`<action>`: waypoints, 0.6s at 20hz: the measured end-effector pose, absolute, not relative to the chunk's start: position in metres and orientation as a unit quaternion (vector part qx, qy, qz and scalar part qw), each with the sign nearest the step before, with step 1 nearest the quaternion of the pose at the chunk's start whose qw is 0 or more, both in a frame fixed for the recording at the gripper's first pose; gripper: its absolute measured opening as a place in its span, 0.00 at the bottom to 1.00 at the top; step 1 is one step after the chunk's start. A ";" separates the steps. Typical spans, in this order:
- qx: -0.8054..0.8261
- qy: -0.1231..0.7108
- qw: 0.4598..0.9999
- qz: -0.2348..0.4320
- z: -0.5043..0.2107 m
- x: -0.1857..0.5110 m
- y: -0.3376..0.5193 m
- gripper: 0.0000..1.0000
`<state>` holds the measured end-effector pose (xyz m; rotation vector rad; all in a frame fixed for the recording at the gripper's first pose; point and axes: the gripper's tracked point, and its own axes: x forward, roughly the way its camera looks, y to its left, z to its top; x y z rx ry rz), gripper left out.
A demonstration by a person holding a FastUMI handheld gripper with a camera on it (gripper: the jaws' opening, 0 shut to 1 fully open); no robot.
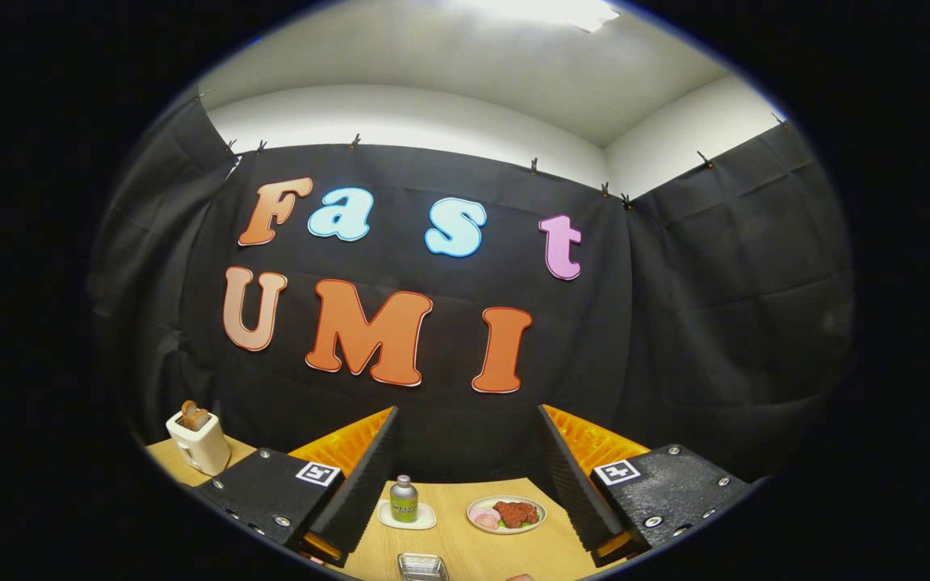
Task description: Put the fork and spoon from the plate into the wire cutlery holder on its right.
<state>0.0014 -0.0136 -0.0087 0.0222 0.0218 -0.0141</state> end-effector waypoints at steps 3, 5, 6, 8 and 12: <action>0.011 0.007 1.000 -0.004 -0.004 0.005 -0.010 0.98; 0.010 -0.002 1.000 -0.003 0.004 0.007 -0.008 0.98; 0.011 -0.005 1.000 -0.002 0.006 0.006 -0.006 0.98; 0.015 -0.006 1.000 0.008 0.004 0.006 0.006 0.98; 0.017 0.024 0.999 0.035 -0.020 0.003 0.033 0.98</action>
